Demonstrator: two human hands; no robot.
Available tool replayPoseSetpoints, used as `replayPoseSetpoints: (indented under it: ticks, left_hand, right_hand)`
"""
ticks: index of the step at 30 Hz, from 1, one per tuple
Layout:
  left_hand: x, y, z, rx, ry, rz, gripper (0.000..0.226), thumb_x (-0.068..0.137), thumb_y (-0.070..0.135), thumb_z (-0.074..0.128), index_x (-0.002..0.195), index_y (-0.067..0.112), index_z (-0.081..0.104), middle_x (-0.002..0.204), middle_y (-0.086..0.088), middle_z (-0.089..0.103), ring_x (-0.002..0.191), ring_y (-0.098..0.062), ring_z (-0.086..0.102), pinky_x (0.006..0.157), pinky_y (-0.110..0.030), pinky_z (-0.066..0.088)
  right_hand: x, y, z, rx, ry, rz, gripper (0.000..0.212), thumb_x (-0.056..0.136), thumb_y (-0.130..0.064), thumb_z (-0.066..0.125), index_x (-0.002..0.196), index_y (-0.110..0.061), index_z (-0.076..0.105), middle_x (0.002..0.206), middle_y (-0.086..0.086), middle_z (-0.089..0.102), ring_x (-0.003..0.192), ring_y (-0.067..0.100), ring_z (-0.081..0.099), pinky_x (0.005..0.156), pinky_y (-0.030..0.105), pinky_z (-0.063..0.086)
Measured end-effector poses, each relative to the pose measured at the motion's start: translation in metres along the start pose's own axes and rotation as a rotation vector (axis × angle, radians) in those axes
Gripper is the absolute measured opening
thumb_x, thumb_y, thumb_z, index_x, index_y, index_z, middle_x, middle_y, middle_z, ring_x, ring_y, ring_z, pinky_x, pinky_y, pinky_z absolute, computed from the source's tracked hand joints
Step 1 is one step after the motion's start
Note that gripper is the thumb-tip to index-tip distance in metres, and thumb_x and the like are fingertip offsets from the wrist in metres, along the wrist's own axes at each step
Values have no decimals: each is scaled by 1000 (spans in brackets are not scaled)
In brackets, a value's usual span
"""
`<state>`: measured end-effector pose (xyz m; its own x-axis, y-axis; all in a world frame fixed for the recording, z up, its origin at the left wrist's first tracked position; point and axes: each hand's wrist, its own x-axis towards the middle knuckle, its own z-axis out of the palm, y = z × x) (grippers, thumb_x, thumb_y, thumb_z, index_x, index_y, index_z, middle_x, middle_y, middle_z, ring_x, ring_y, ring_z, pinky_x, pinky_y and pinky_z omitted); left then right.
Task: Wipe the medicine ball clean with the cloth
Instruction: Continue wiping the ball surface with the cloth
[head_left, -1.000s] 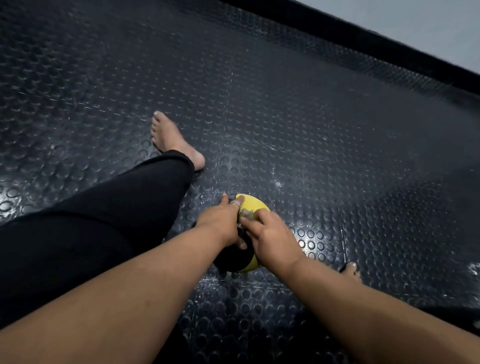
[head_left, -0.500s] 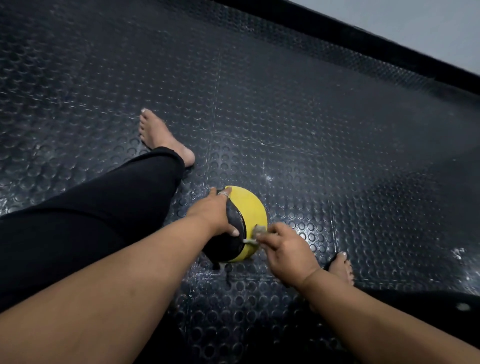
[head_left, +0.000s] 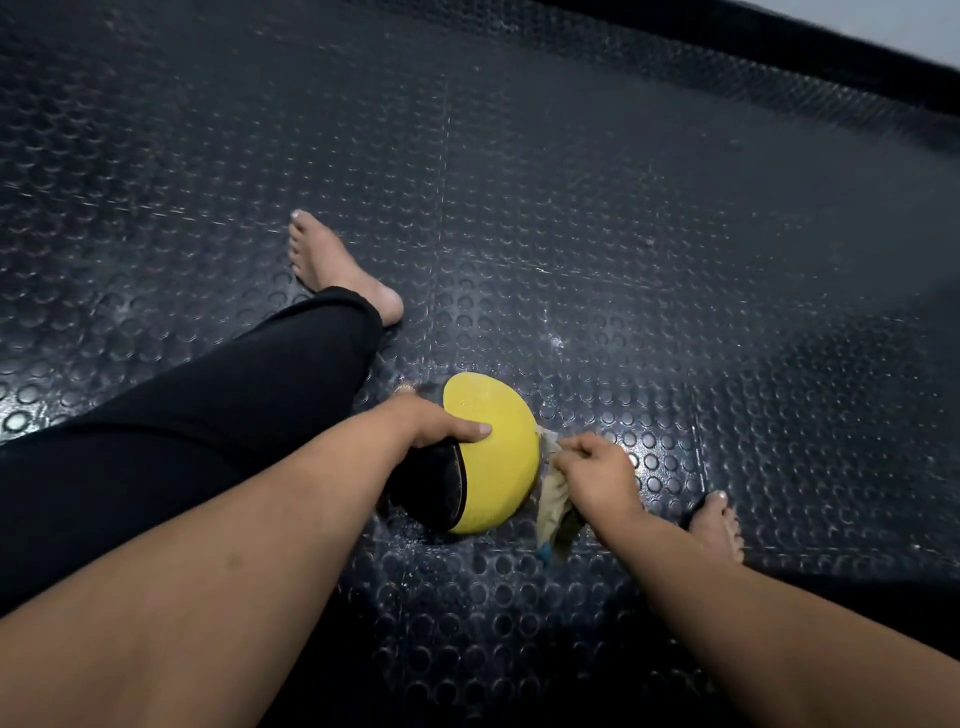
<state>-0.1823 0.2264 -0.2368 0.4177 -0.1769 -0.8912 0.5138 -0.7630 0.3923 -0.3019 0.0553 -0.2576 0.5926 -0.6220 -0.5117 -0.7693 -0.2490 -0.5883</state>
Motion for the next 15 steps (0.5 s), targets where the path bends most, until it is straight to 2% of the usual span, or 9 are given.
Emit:
replayPoseSetpoints:
  ticks: [2,3,4,5,7,9,11,13,15]
  left_hand:
    - [-7,11,-7,-112,55,29,99,78,30,81,152,4,21,149,-14,38,131,-34,44,103,-37,39]
    - [9,27,-29,-225,222,97,91,84,22,76,153,5,19,152,-9,34,137,-29,35,109,-26,30]
    - [41,29,-61,-382,382,281,83,91,19,68,154,9,16,155,-1,28,141,-19,26,110,-15,18]
    - [74,38,-92,-514,523,354,73,97,28,57,155,16,16,159,5,22,143,-10,19,109,-11,9]
    - [181,50,-147,-635,675,269,65,94,62,32,153,36,20,160,17,19,146,0,14,104,-16,0]
    - [270,37,-169,-554,825,268,75,84,74,34,150,41,20,157,22,21,146,-1,15,101,-20,-1]
    - [267,28,-149,-220,940,295,105,64,73,57,149,27,16,156,11,26,145,-9,21,111,-26,10]
    - [201,12,-121,-59,805,186,123,47,68,72,148,28,14,152,-1,34,141,-24,34,110,-38,32]
    - [113,-6,-61,-48,442,108,124,42,59,91,140,41,17,135,0,47,120,-35,53,79,-47,55]
  right_hand:
    - [7,5,-4,85,-21,123,24,83,-8,62,107,-9,66,90,5,66,81,20,61,74,25,45]
    - [9,8,-4,116,-97,167,31,83,-7,63,114,-9,62,96,7,66,83,22,62,78,29,48]
    - [10,9,-2,158,-183,214,34,83,-5,63,117,-8,59,99,11,66,84,24,63,80,35,53]
    - [10,10,1,227,-261,271,29,85,-3,60,113,-7,57,96,16,66,78,25,65,77,38,55]
    - [6,7,8,392,-379,368,9,89,1,49,90,-6,55,77,16,63,61,23,63,60,32,55]
    - [7,5,13,465,-400,401,19,90,2,44,75,-7,53,67,12,59,58,23,59,52,28,52]
    - [7,6,15,531,-419,412,18,89,1,43,77,-9,53,71,12,60,61,24,59,52,27,52]
    - [7,11,12,563,-444,407,13,88,-1,43,85,-8,54,75,13,60,58,22,60,51,27,53]
    - [8,15,7,607,-460,393,16,88,-2,42,98,-7,52,78,12,59,55,21,60,53,28,52]
